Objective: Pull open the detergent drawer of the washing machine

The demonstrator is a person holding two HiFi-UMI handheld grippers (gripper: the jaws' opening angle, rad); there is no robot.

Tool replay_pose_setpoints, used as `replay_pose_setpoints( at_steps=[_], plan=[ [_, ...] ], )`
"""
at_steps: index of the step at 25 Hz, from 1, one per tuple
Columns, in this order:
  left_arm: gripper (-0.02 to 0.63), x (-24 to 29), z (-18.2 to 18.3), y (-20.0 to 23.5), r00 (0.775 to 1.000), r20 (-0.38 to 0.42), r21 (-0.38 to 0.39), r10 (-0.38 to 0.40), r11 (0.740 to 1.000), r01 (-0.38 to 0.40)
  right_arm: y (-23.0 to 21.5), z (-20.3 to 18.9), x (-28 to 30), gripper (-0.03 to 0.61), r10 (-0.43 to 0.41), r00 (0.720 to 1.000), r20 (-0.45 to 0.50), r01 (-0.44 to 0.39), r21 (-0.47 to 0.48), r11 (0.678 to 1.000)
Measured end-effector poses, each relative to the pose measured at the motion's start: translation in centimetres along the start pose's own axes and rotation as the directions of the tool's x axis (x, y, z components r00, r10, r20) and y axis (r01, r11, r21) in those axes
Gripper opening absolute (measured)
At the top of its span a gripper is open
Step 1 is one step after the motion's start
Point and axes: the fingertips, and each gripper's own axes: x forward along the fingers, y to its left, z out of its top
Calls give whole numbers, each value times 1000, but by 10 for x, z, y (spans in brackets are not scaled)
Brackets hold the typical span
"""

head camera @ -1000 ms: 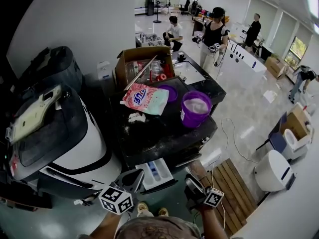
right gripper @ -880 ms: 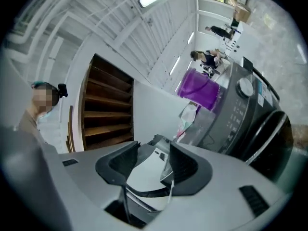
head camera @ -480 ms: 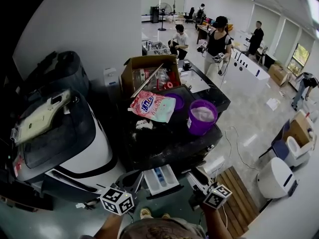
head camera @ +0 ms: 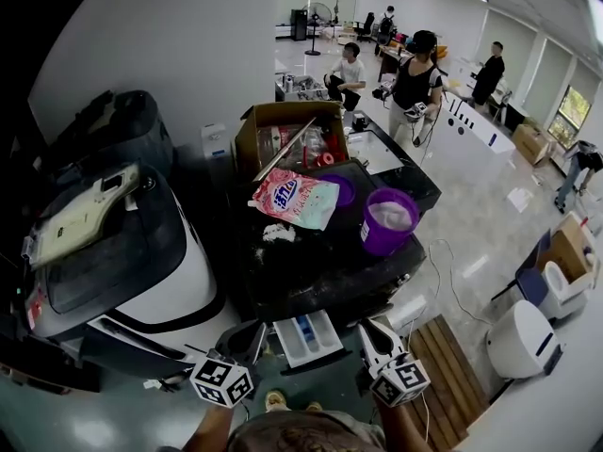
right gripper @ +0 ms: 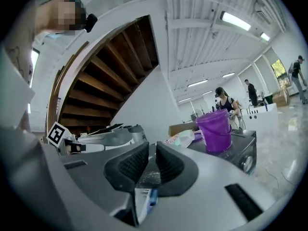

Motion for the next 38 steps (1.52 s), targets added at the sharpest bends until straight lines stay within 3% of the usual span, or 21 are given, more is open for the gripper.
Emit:
replay_pose_setpoints(
  at_steps=[15, 28, 38],
  plan=[
    [20, -8, -16, 13, 999, 3, 44, 51, 998, -51, 10, -33, 11, 3, -48, 995, -89, 35, -138, 990],
    [20, -10, -21, 18, 997, -2, 42, 79, 996, -79, 0, -58, 4, -2, -111, 980, -162, 82, -180, 980],
    [20, -8, -22, 13, 997, -7, 24, 72, 997, -71, 1, -55, 2, -2, -103, 983, -155, 78, -156, 985]
  ],
)
